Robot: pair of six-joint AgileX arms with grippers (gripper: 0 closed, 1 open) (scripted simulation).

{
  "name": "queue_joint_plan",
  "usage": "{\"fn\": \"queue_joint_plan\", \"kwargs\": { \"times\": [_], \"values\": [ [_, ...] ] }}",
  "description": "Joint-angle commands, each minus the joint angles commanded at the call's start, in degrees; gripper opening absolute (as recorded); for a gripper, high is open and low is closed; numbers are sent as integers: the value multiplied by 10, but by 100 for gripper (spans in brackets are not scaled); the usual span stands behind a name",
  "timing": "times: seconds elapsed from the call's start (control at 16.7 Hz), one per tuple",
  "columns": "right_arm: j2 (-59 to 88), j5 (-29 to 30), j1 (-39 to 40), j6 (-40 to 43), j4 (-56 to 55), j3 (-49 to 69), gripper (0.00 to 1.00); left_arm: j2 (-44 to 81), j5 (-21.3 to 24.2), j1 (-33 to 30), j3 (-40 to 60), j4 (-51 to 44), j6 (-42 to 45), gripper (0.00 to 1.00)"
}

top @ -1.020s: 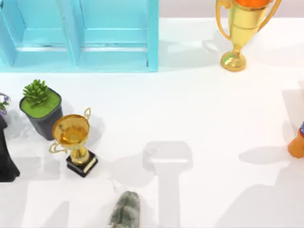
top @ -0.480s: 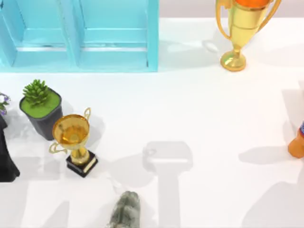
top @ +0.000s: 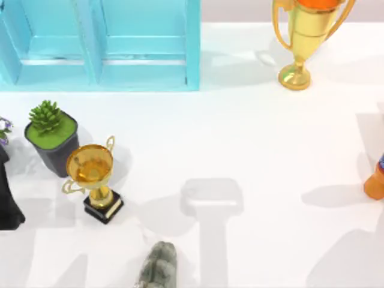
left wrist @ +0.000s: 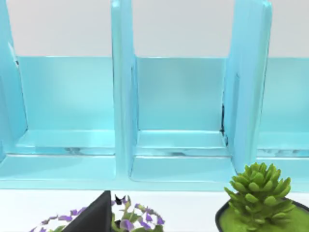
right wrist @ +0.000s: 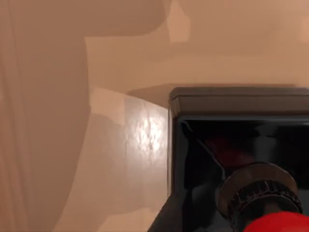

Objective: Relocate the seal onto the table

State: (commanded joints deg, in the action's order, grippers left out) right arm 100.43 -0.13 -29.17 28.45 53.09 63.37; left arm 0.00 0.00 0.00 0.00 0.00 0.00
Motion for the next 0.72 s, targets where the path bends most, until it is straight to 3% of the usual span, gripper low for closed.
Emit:
{"fn": "queue_joint_plan", "kwargs": {
  "times": [0.3, 0.72],
  "values": [
    [0, 0, 0, 0, 0, 0, 2, 0, 0, 0, 0, 0, 0, 100],
    [0, 0, 0, 0, 0, 0, 0, 0, 0, 0, 0, 0, 0, 100]
  ]
}}
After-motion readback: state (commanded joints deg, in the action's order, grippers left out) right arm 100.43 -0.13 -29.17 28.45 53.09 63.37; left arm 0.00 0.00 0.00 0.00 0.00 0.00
